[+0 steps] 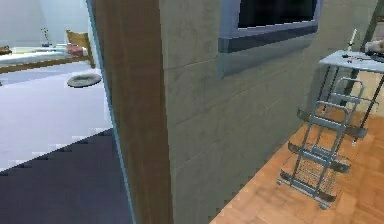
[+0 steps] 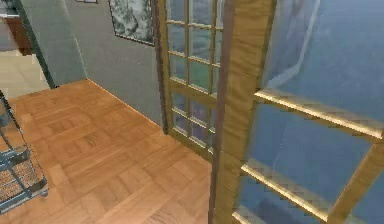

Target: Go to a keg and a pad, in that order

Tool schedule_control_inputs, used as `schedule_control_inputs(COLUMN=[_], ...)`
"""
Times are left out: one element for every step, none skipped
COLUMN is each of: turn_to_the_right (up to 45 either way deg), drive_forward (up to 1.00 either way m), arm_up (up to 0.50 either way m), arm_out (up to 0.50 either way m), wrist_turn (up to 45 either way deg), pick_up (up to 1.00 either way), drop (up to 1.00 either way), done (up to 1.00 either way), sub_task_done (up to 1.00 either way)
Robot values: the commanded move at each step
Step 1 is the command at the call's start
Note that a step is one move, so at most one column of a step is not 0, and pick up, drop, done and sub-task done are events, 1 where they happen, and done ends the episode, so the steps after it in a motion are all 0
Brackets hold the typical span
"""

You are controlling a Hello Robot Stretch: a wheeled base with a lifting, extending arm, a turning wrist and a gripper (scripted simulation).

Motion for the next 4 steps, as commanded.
schedule_control_inputs(turn_to_the_right=[45.0,12.0,0.0,3.0], drive_forward=[0.00,0.00,1.00,0.00], arm_up=[0.00,0.00,0.00,0.00], arm_out=[0.00,0.00,0.00,0.00], wrist_turn=[0.0,0.0,0.0,0.0], pick_up=[0.00,0.00,0.00,0.00], drop=[0.00,0.00,0.00,0.00], done=[0.00,0.00,0.00,0.00], sub_task_done=[0.00,0.00,0.00,0.00])
